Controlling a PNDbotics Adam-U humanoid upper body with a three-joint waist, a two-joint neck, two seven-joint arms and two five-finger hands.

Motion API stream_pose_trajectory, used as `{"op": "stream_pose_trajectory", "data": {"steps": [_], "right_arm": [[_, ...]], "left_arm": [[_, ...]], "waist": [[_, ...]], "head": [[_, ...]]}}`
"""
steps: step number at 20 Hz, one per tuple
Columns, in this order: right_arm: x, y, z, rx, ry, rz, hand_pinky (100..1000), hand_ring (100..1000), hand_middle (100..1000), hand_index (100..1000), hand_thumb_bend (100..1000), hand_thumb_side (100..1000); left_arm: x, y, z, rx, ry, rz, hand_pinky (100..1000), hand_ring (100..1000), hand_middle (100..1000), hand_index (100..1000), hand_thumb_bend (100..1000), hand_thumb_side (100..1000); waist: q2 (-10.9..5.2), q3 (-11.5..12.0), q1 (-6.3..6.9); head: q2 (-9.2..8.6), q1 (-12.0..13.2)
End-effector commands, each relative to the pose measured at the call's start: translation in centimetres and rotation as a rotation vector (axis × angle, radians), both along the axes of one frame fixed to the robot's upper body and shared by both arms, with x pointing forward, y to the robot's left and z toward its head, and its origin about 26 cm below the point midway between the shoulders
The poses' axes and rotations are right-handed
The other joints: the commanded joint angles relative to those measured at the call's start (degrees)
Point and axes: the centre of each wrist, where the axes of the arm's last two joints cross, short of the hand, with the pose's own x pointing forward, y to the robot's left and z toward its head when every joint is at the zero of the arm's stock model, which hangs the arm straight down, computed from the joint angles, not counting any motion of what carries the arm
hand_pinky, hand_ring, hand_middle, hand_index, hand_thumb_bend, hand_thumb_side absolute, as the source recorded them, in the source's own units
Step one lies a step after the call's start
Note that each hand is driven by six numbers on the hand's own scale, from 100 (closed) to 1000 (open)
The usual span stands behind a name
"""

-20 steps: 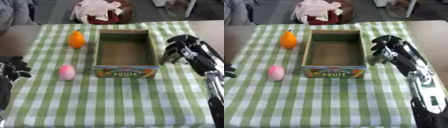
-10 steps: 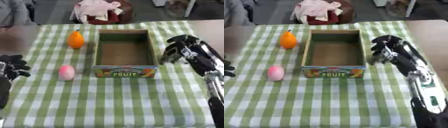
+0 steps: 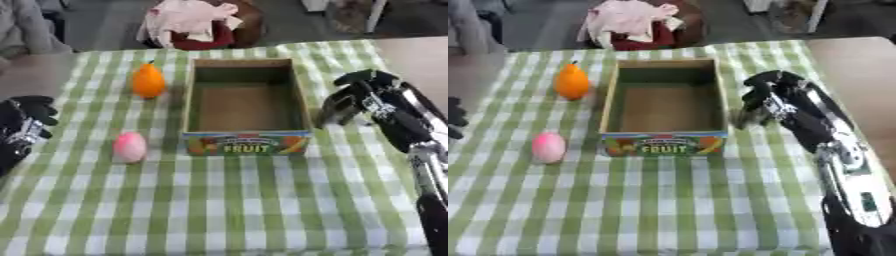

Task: Pick up objects on the table and place them in the box.

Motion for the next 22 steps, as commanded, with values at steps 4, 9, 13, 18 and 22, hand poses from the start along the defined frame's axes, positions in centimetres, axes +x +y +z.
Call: {"op": "stream_pose_trajectory", "data": {"steps": [4,9,13,18,22], "right_arm": [[0.1,0.0,0.8,-0.013,-0.024,0.010,579,643,678,699,214,461],[0.2,0.2,0.8,-0.013,-0.024,0.025,579,643,678,699,215,460],[0.2,0.2,0.7,-0.013,-0.022,0.026,579,642,678,699,217,461],[0.2,0.2,0.7,-0.012,-0.020,0.027,579,642,678,699,215,461],[0.1,0.2,0.6,-0.012,-0.019,0.028,580,642,678,699,214,461]], "left_arm": [[0.9,0.4,0.0,0.141,-0.009,0.008,586,656,633,784,100,639],[2.8,-1.2,-0.7,0.258,0.066,-0.029,617,670,648,795,100,598],[4.3,-2.5,-2.6,0.338,0.113,-0.065,626,673,651,799,100,603],[5.5,-3.0,-4.7,0.392,0.103,-0.057,630,674,653,803,123,594],[6.2,-3.7,-5.5,0.425,0.069,-0.030,632,674,653,803,136,574]], "waist": [[-0.72,-0.07,0.02],[-0.94,-0.56,-0.14],[-1.05,-0.64,-0.17],[-1.13,-0.68,-0.21],[-1.15,-0.75,-0.25]], "head": [[0.24,0.24],[0.31,0.85],[0.31,0.93],[0.31,1.03],[0.31,1.12]]}}
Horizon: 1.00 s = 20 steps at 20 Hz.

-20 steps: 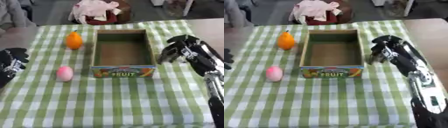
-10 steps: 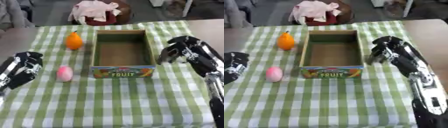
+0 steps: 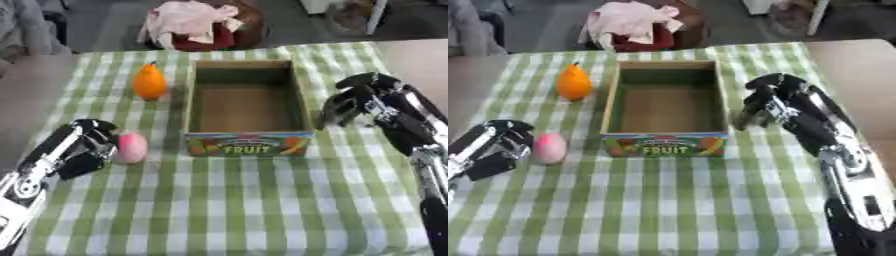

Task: Pick up objects on the table and place them in the box.

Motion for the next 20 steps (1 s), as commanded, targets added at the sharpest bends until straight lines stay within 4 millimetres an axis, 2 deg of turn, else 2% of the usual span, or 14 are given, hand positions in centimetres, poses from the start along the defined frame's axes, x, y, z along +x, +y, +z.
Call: {"op": "stream_pose_trajectory", "data": {"steps": [1,6,10,15,16,18,20], "right_arm": [[0.1,-0.1,0.7,-0.007,-0.025,0.010,579,642,678,699,214,461],[0.1,0.0,0.7,-0.008,-0.023,0.011,579,642,677,699,214,462],[0.1,-0.1,0.7,-0.009,-0.021,0.011,579,642,677,699,214,462],[0.1,0.0,0.6,-0.010,-0.018,0.011,579,642,677,699,214,463],[0.1,0.0,0.6,-0.010,-0.018,0.011,579,642,677,699,215,463],[0.1,-0.1,0.6,-0.011,-0.017,0.010,579,641,677,699,215,463],[0.1,-0.1,0.6,-0.012,-0.017,0.009,579,641,677,699,215,464]], "left_arm": [[0.7,-0.3,0.2,0.044,-0.053,0.004,635,675,654,804,146,569],[1.1,-1.1,-0.3,0.111,-0.079,-0.021,643,679,657,808,203,560],[1.4,-1.4,-0.6,0.144,-0.091,-0.043,646,679,656,810,278,600],[1.4,-1.6,-0.6,0.157,-0.093,-0.065,647,678,656,811,297,604],[1.4,-1.6,-0.6,0.167,-0.090,-0.076,655,680,657,815,315,585],[1.3,-1.6,-0.5,0.196,-0.085,-0.097,661,678,652,813,292,535],[1.3,-1.6,-0.3,0.223,-0.085,-0.112,657,657,630,805,235,417]], "waist": [[-0.77,-0.10,-0.10],[-0.69,-0.31,-0.06],[-0.64,-0.46,0.03],[-0.64,-0.53,0.12],[-0.63,-0.58,0.18],[-0.62,-0.61,0.24],[-0.59,-0.62,0.29]], "head": [[0.29,0.21],[0.29,0.26],[0.29,0.29],[0.29,0.26],[0.29,0.26],[0.29,0.23],[0.29,0.23]]}}
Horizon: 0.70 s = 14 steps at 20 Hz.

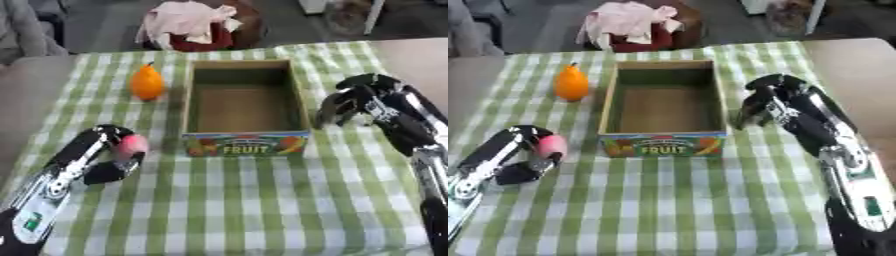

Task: Pick up objects on the table and place them in the box.

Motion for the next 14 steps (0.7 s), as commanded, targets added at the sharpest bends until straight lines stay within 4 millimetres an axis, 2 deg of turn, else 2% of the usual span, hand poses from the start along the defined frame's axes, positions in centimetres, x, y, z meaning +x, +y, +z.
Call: {"op": "stream_pose_trajectory", "data": {"steps": [1,3,7,9,14], "right_arm": [[0.1,-0.1,0.6,-0.010,-0.018,0.005,579,641,677,699,215,464],[0.1,-0.1,0.6,-0.010,-0.018,0.005,579,641,677,699,215,463],[0.1,-0.1,0.6,-0.010,-0.017,0.003,579,641,677,699,215,464],[0.1,-0.1,0.6,-0.010,-0.016,0.003,579,641,677,699,214,464],[0.0,-0.1,0.6,-0.009,-0.014,0.001,579,641,677,699,213,465]], "left_arm": [[0.3,0.2,1.4,0.054,-0.029,-0.029,652,643,619,800,195,348],[0.3,0.2,1.5,0.068,-0.032,-0.031,632,607,584,782,100,153],[0.3,0.4,1.7,0.071,-0.050,-0.020,608,563,532,758,100,210],[0.3,0.6,1.9,0.063,-0.067,-0.011,568,517,483,741,100,275],[0.4,0.9,2.8,0.010,-0.143,0.022,482,440,398,685,100,294]], "waist": [[-0.59,-0.05,-0.02],[-0.57,-0.05,0.00],[-0.58,-0.08,0.06],[-0.60,-0.08,0.10],[-0.65,-0.06,0.15]], "head": [[0.29,0.14],[0.29,0.12],[0.29,0.05],[0.29,-0.02],[0.29,-0.14]]}}
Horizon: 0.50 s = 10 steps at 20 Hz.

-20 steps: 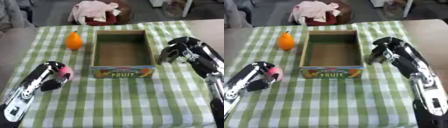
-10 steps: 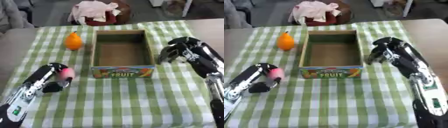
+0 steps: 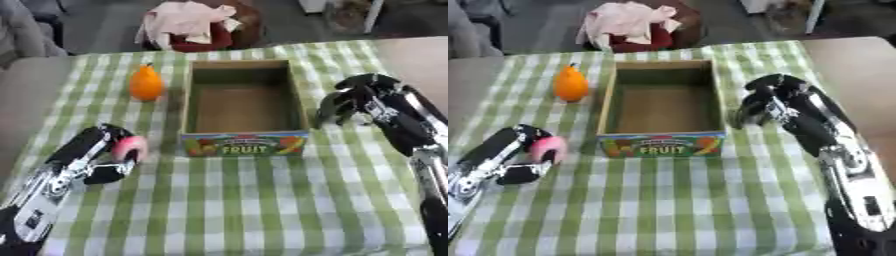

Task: Pick up objects on the table and place them in the box.

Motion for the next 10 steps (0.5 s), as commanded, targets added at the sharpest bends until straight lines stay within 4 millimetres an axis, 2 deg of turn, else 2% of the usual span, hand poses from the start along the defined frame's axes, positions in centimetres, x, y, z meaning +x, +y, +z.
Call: {"op": "stream_pose_trajectory", "data": {"steps": [1,5,10], "right_arm": [[0.1,-0.1,0.6,-0.009,-0.016,0.000,579,641,677,699,213,465],[0.0,-0.1,0.6,-0.009,-0.016,-0.001,579,641,676,699,213,465],[0.1,-0.1,0.6,-0.010,-0.016,0.000,579,641,676,699,209,465]], "left_arm": [[0.3,1.1,1.9,-0.022,-0.081,0.026,478,436,394,681,100,295],[0.3,1.3,4.1,-0.052,-0.149,0.026,475,432,388,676,100,299],[0.5,1.2,7.8,-0.078,-0.229,-0.005,479,432,387,676,100,304]], "waist": [[-0.66,0.02,0.02],[-0.69,0.10,0.04],[-0.74,0.15,-0.01]], "head": [[0.29,-0.09],[0.29,-0.14],[0.29,-0.17]]}}
